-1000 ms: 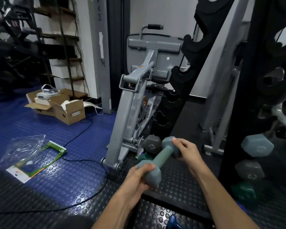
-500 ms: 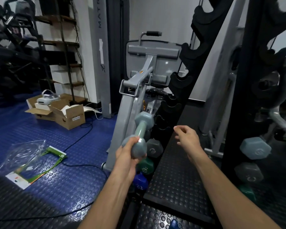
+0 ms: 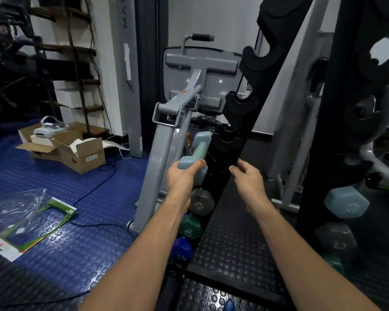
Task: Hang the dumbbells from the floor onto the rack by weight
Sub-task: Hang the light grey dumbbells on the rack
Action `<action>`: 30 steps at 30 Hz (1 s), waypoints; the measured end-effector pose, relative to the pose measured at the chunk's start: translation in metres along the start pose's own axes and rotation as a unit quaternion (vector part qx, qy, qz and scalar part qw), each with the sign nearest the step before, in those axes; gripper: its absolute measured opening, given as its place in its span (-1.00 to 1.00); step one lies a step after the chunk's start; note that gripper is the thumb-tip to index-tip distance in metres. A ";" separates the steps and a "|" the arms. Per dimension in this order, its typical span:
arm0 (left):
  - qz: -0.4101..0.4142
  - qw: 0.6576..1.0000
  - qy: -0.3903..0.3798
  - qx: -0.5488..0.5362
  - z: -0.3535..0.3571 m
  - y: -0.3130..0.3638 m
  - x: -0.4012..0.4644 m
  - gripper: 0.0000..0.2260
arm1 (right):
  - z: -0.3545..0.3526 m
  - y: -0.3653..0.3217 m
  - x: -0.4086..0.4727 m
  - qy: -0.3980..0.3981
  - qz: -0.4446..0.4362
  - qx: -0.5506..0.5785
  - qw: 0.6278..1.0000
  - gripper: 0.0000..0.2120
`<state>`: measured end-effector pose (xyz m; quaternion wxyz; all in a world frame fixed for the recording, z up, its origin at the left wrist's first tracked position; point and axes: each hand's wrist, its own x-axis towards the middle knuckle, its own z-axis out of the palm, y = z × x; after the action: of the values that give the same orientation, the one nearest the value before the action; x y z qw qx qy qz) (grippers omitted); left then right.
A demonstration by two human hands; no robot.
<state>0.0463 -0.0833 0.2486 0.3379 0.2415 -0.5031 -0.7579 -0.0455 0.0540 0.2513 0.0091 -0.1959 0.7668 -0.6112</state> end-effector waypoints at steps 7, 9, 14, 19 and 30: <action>-0.005 0.999 0.032 -0.038 0.006 -0.007 0.001 -0.55 | 0.002 -0.001 -0.003 0.003 -0.008 -0.003 1.000 -0.65; -0.012 0.997 0.047 -0.061 0.008 -0.009 0.000 -0.65 | 0.002 -0.001 -0.003 -0.003 -0.012 -0.015 1.000 -0.64; -0.027 0.992 0.089 -0.087 0.008 -0.017 0.000 -0.51 | 0.000 -0.003 -0.004 0.000 -0.002 -0.020 1.000 -0.59; -0.019 0.992 0.101 -0.068 0.011 -0.014 0.004 -0.38 | 0.000 0.001 -0.001 -0.003 -0.003 -0.032 0.999 -0.60; 0.086 0.988 0.070 0.103 0.030 -0.016 0.016 -0.46 | -0.004 0.008 0.004 -0.006 0.015 -0.013 1.000 -0.46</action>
<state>0.0103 -0.0736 0.2448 0.4095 0.2838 -0.5724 -0.6513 -0.0527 0.0575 0.2459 0.0200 -0.1881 0.7776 -0.5997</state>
